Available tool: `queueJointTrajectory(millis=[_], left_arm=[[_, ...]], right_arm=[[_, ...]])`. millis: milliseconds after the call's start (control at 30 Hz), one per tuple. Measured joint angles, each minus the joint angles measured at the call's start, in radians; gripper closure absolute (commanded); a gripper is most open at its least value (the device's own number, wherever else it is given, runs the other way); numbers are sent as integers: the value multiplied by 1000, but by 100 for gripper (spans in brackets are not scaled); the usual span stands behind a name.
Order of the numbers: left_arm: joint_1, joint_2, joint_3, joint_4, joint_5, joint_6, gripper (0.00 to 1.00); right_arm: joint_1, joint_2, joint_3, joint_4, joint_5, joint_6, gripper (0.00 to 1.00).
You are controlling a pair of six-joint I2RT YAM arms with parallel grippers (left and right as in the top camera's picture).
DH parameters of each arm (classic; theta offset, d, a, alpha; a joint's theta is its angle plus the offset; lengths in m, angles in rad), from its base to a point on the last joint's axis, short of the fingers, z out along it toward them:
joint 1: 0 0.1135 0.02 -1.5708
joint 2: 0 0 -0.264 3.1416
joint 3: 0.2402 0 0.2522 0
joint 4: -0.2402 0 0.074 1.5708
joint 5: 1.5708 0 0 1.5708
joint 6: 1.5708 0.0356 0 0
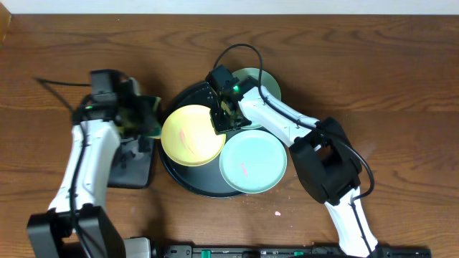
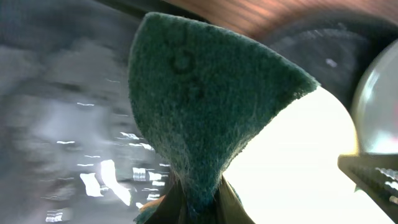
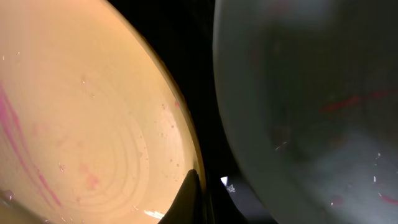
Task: Clean dirty plates on tray and stack at the side
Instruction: 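Scrub the yellow plate with the sponge in the left gripper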
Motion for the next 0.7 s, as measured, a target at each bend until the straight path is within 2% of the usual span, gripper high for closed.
queueJointTrajectory(millis=[233, 400, 533, 633, 700], left_arm=[[-203, 101, -8, -11, -137, -248, 92], [-274, 230, -9, 0, -209, -374, 92], [-282, 277, -3, 8, -200, -392, 92], [-277, 282, 0, 9, -149, -338, 92], [-269, 285, 0, 13, -65, -268, 93]], right_arm=[[-1, 0, 0, -3, -2, 0, 99], [-1, 0, 0, -3, -2, 0, 99], [-1, 0, 0, -3, -2, 0, 99], [-1, 1, 0, -3, -2, 0, 99], [-1, 2, 0, -3, -2, 0, 99]])
